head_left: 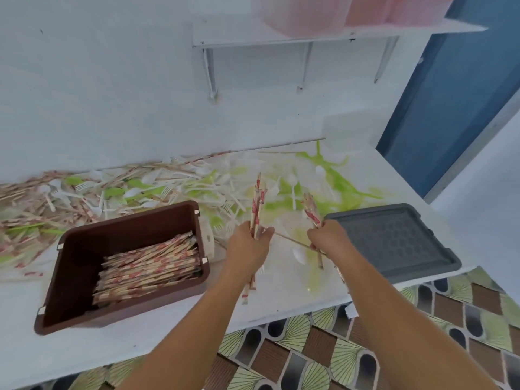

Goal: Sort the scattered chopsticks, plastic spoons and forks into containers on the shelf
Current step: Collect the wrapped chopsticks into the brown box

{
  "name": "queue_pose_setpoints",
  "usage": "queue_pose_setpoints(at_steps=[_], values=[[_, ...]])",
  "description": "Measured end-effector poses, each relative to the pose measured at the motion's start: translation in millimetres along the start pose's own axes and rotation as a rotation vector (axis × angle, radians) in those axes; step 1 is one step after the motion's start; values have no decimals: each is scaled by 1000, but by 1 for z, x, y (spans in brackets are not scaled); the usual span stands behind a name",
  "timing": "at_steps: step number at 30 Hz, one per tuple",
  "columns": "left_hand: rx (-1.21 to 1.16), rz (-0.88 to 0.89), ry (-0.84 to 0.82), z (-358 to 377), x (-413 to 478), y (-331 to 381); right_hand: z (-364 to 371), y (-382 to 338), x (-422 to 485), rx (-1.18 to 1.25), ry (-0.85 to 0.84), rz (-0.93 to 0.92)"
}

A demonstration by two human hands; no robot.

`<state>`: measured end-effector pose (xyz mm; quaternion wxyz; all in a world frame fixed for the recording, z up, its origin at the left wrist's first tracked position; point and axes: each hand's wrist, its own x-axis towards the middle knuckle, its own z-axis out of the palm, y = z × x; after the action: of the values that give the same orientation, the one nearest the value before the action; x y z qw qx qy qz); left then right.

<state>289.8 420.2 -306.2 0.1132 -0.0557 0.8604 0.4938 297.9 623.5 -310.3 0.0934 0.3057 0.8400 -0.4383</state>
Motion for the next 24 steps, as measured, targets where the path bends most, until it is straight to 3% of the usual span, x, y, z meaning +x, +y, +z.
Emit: queue_pose_setpoints(at_steps=[5, 15, 19, 24], values=[[-259, 26, -158, 27, -8, 13, -7, -5, 9, 53, -84, 18], [-153, 84, -261, 51, 1, 31, -4, -8, 39, 410, -5, 216], [-197, 117, -331, 50, -1, 33, -6, -8, 47, 419, 13, 284], [-271, 183, -268, 55, 2, 48, -2, -9, 48, 386, -11, 231]])
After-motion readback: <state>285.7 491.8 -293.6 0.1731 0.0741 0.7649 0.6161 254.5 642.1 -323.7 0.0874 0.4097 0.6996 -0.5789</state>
